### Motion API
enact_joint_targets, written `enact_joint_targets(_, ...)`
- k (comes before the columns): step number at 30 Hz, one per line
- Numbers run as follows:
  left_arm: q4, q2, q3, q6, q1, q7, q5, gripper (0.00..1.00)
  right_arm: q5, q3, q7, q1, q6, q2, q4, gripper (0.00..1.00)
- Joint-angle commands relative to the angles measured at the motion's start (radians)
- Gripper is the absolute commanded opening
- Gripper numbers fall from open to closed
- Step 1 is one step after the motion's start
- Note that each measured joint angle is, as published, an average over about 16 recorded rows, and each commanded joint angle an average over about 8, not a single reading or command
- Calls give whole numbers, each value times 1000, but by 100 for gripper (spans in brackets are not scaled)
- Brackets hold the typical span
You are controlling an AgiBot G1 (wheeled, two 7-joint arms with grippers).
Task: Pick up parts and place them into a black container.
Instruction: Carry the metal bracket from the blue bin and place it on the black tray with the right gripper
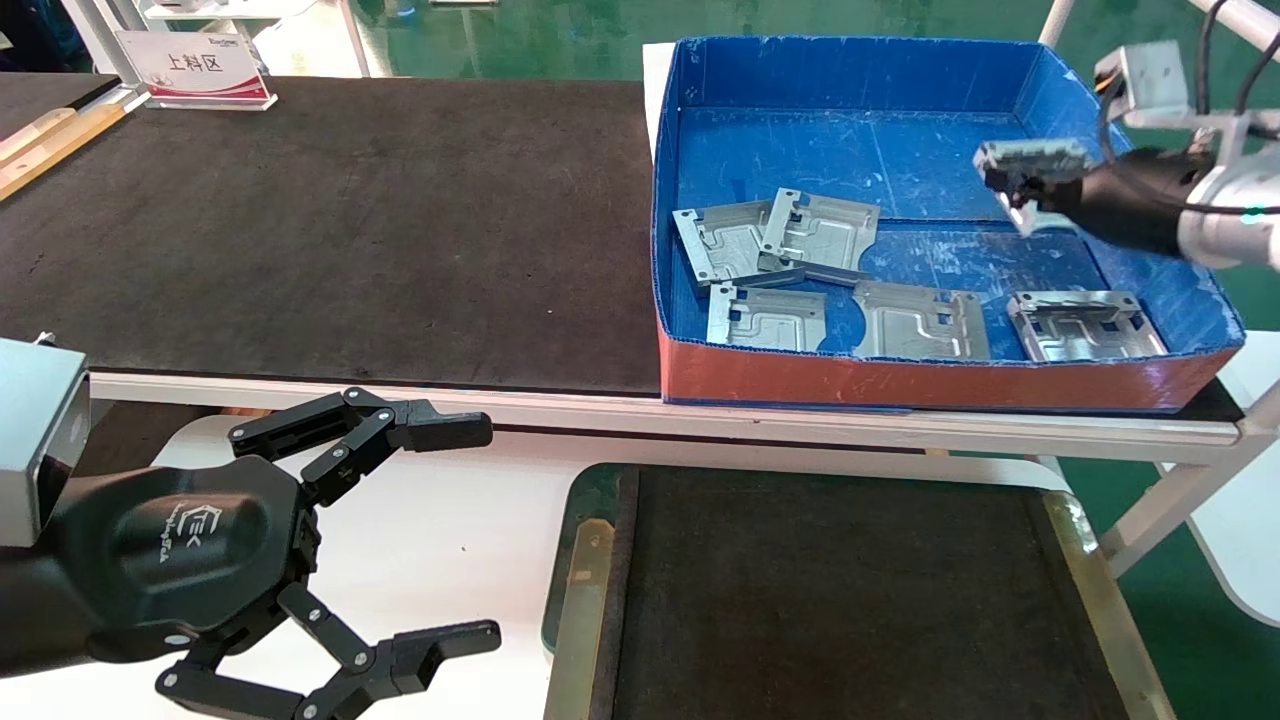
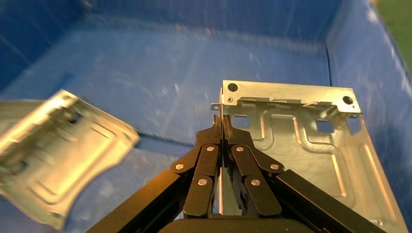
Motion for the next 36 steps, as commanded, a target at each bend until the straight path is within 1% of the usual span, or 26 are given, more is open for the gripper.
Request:
enact_joint_targets(1, 0, 0, 0, 0, 0, 0, 0, 100, 12, 8, -21, 6, -18, 10, 16, 0)
enact_joint_targets(3, 0, 0, 0, 0, 0, 0, 0, 100, 29, 19, -56, 11, -70, 31, 43, 0)
enact_joint_targets(6, 0, 0, 0, 0, 0, 0, 0, 100, 56, 33, -117, 15, -177, 69, 90, 0)
enact_joint_targets(12, 0, 0, 0, 0, 0, 0, 0, 100, 102, 49, -219, 14, -441, 156, 197, 0)
enact_joint_targets(16, 0, 0, 0, 0, 0, 0, 0, 100, 133, 55, -240, 8, -609, 213, 272, 0)
enact_joint_targets(19, 0, 0, 0, 0, 0, 0, 0, 100, 161, 61, -230, -4, -706, 249, 333, 0)
enact_joint_targets(21, 0, 0, 0, 0, 0, 0, 0, 100, 183, 65, -211, -19, -756, 272, 381, 0)
enact_joint_targets(25, 0, 0, 0, 0, 0, 0, 0, 100, 255, 64, -142, -73, -815, 322, 519, 0)
enact_joint_targets(27, 0, 0, 0, 0, 0, 0, 0, 100, 307, 57, -93, -116, -824, 356, 614, 0)
enact_joint_targets(32, 0, 0, 0, 0, 0, 0, 0, 100, 437, 33, 26, -245, -810, 454, 874, 0)
enact_joint_targets(36, 0, 0, 0, 0, 0, 0, 0, 100, 490, 17, 83, -354, -772, 511, 1043, 0)
